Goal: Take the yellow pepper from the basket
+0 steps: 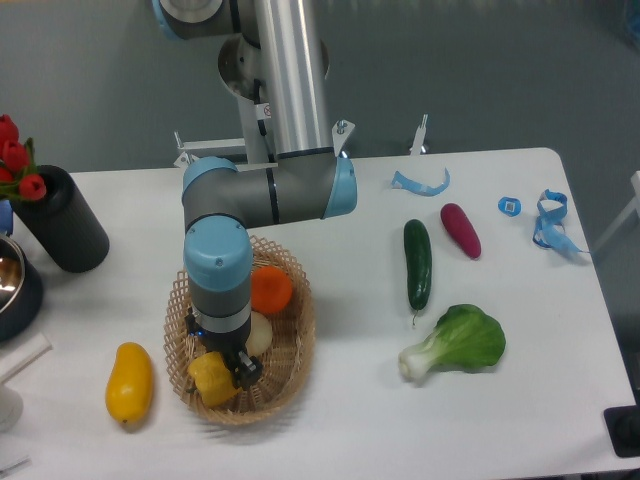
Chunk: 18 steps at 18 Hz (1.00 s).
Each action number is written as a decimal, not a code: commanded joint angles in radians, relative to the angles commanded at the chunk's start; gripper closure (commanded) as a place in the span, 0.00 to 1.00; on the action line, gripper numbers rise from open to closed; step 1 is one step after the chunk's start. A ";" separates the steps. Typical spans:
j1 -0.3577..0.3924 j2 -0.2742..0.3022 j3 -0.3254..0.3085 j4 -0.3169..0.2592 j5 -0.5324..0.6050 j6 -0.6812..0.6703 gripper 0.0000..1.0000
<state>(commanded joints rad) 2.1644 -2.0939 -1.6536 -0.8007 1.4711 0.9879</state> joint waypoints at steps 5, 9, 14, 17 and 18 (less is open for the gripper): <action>0.002 0.011 0.000 0.000 -0.005 0.002 0.60; 0.009 0.047 0.002 0.000 -0.006 0.002 0.60; 0.054 0.116 0.003 -0.002 -0.032 0.000 0.60; 0.110 0.178 0.006 -0.002 -0.038 -0.032 0.59; 0.133 0.195 0.006 -0.002 -0.054 -0.032 0.60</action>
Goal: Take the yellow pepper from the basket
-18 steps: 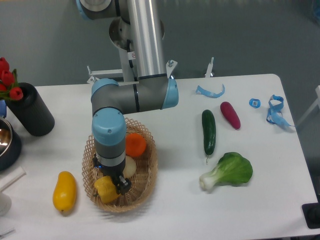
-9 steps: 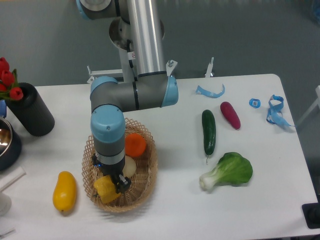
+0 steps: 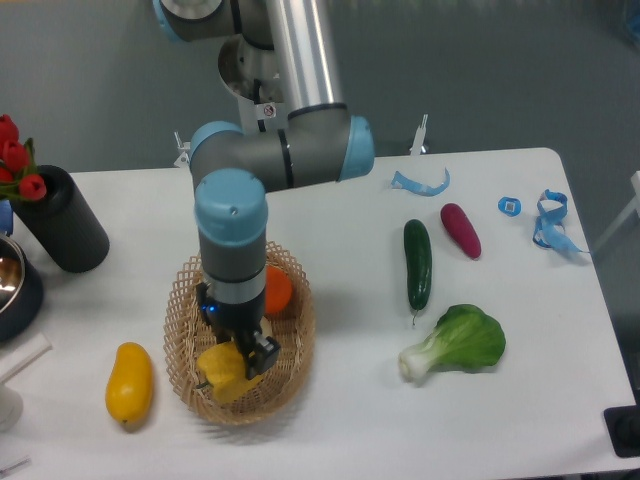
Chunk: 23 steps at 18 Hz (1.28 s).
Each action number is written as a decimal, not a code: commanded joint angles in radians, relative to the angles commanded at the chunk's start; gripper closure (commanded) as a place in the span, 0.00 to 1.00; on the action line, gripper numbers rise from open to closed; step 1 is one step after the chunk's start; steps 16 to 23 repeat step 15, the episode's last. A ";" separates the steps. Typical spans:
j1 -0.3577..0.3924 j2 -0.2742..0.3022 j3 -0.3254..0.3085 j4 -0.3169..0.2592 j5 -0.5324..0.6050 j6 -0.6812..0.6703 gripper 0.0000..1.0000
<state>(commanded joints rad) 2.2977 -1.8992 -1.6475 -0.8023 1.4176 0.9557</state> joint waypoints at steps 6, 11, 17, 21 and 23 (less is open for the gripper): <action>0.176 0.077 0.058 0.000 -0.172 -0.021 0.59; 0.275 0.077 0.092 0.000 -0.256 -0.026 0.59; 0.301 0.077 0.106 0.000 -0.256 -0.025 0.60; 0.301 0.077 0.106 0.000 -0.256 -0.025 0.60; 0.301 0.077 0.106 0.000 -0.256 -0.025 0.60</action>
